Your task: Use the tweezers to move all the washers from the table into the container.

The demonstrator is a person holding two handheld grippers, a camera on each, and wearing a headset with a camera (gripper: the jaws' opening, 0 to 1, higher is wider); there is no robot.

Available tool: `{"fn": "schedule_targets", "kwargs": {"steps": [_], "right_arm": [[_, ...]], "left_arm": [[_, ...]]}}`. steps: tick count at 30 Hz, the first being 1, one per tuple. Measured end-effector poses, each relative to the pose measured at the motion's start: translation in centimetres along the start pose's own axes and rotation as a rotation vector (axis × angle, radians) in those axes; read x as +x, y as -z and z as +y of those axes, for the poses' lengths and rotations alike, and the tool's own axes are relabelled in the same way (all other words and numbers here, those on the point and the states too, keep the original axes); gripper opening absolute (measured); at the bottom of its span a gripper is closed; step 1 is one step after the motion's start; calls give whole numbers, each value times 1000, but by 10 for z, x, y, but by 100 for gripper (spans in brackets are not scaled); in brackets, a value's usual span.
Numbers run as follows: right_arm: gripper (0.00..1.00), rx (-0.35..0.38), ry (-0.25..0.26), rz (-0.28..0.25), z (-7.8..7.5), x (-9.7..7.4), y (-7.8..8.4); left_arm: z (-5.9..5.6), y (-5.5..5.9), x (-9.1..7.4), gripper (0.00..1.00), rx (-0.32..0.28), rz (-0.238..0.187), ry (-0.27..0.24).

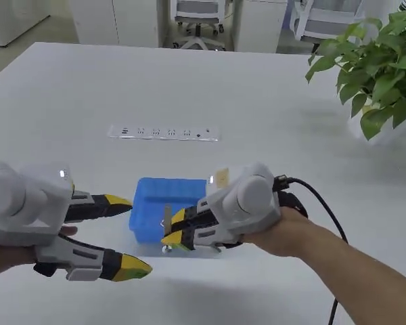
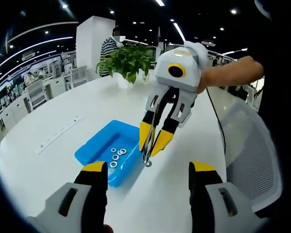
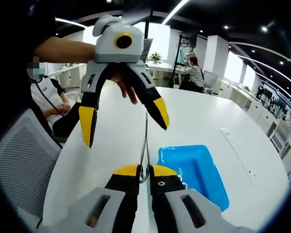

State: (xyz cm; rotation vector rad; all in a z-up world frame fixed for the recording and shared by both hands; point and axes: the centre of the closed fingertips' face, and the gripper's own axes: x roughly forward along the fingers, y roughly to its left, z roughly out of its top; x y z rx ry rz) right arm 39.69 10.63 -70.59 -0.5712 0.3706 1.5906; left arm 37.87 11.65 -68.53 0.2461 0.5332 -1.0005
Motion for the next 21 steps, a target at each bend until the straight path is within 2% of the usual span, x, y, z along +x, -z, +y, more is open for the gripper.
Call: {"fn": "schedule_targets", "kwargs": {"steps": [4, 21], "right_arm": [[9, -4, 6, -5, -7, -4, -5], [9, -5, 28, -27, -34, -9, -9]], "left_arm": [[-1, -1, -3, 78, -27, -30, -27], [-1, 0, -11, 92, -88, -87, -130]]}}
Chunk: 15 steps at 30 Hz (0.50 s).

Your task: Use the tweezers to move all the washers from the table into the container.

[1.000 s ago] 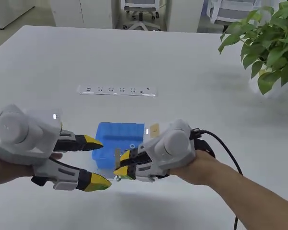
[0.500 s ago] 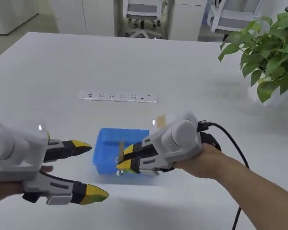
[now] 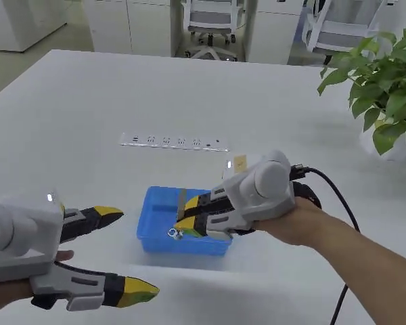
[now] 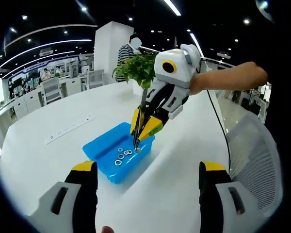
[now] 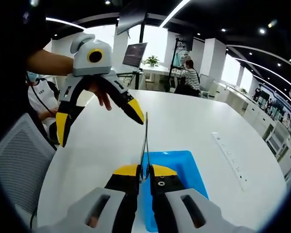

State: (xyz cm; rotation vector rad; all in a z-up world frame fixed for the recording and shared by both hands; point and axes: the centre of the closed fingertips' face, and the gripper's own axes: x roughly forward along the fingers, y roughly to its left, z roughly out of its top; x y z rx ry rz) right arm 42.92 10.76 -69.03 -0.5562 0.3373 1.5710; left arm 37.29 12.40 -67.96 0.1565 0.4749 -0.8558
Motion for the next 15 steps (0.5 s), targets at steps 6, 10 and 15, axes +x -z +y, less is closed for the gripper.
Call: {"fn": "schedule_targets", "kwargs": {"steps": [6, 10, 15], "right_arm": [[9, 5, 15, -5, -14, 3, 5], [9, 3, 26, -2, -23, 6, 10], [9, 6, 25, 3, -31, 12, 18]], "left_arm": [[0, 1, 0, 97, -14, -13, -29], [0, 4, 0, 99, -19, -11, -43], [3, 5, 0, 99, -29, -20, -58]]}}
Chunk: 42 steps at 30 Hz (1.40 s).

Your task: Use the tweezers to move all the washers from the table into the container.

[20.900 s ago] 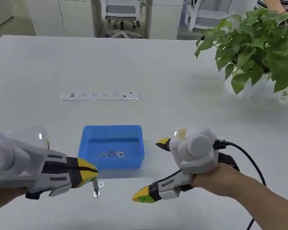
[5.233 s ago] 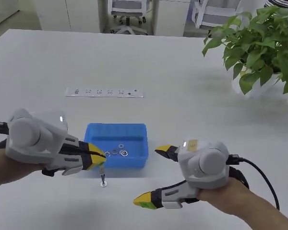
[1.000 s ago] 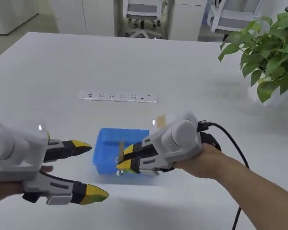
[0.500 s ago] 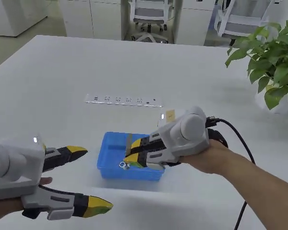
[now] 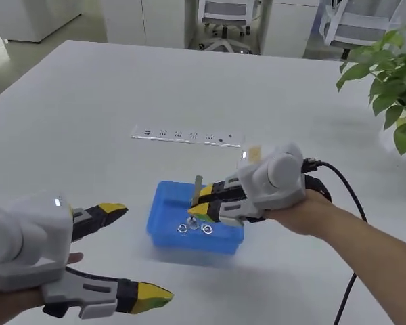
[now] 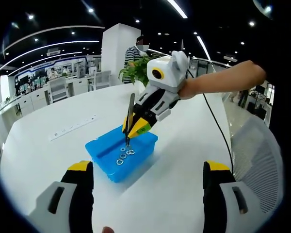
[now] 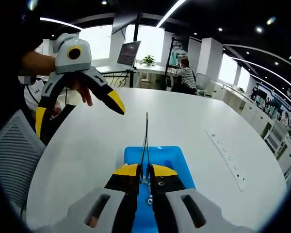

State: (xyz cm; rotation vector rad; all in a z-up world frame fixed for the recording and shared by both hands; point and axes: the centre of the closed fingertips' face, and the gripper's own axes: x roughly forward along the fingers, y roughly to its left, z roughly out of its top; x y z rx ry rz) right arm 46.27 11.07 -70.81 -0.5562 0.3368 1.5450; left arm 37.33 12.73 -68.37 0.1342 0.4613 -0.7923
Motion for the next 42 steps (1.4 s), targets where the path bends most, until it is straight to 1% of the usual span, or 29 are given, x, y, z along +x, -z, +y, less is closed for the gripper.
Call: {"fn": "schedule_targets", "kwargs": {"steps": [7, 9, 13, 17, 21, 27, 30, 33, 35, 38, 42], "right_arm": [[9, -4, -9, 8, -7, 10, 8], [9, -1, -7, 11, -11, 14, 11], [9, 1, -5, 18, -15, 19, 15], [10, 4, -9, 25, -18, 24, 20], [10, 5, -13, 30, -20, 30, 24], [10, 12, -11, 33, -25, 36, 30], [10, 15, -14, 35, -26, 38, 33], [10, 15, -14, 38, -27, 40, 35], [10, 15, -16, 39, -28, 42, 36], [10, 16, -18, 41, -28, 44, 38], [10, 13, -23, 43, -27, 46, 39]], "left_arm": [[5, -1, 2, 99, 6, -5, -16], [3, -3, 3, 99, 7, -5, -19], [6, -1, 3, 99, 9, 1, -21], [11, 3, 1, 99, 7, 7, -24], [11, 3, 2, 99, 3, 6, -23], [15, 3, 4, 98, 2, 2, -21], [17, 0, 6, 93, 16, -7, -29], [22, -5, 8, 90, 20, -16, -41], [25, -6, 11, 89, 23, -14, -42], [26, -10, 14, 87, 28, -12, -40], [32, -13, 18, 82, 40, -4, -32]]}}
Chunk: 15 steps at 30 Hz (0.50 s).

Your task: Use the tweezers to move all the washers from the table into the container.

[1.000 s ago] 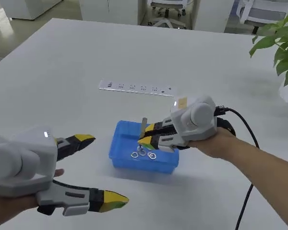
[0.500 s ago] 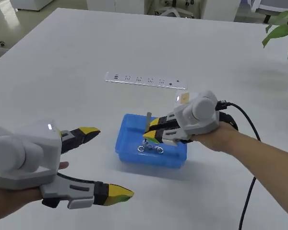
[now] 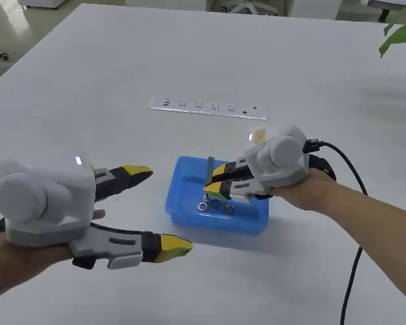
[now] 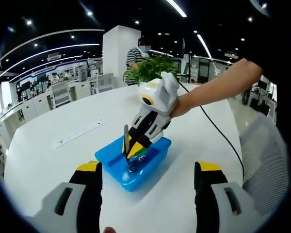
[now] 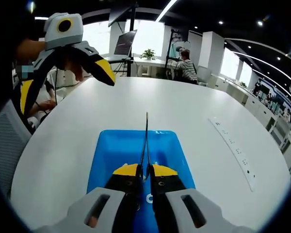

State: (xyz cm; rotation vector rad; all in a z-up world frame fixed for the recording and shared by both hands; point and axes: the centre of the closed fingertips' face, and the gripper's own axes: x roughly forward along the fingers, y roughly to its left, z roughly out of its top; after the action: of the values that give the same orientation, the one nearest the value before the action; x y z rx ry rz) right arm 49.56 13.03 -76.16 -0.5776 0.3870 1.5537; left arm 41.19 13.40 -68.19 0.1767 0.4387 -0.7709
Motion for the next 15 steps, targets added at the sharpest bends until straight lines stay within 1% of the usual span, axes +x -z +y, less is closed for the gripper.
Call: {"fn": "schedule_targets", "kwargs": {"steps": [3, 6, 11, 15], "right_arm": [[10, -2, 0, -1, -1, 1, 1], [10, -5, 3, -2, -2, 1, 1], [10, -5, 0, -5, -3, 3, 2], [10, -4, -1, -9, -3, 3, 2]], "left_arm": [[7, -1, 5, 77, 14, 10, -1], [12, -6, 9, 69, 43, 5, 0], [18, -14, 16, 62, 66, 7, 0], [23, -15, 23, 57, 88, 24, 12]]}}
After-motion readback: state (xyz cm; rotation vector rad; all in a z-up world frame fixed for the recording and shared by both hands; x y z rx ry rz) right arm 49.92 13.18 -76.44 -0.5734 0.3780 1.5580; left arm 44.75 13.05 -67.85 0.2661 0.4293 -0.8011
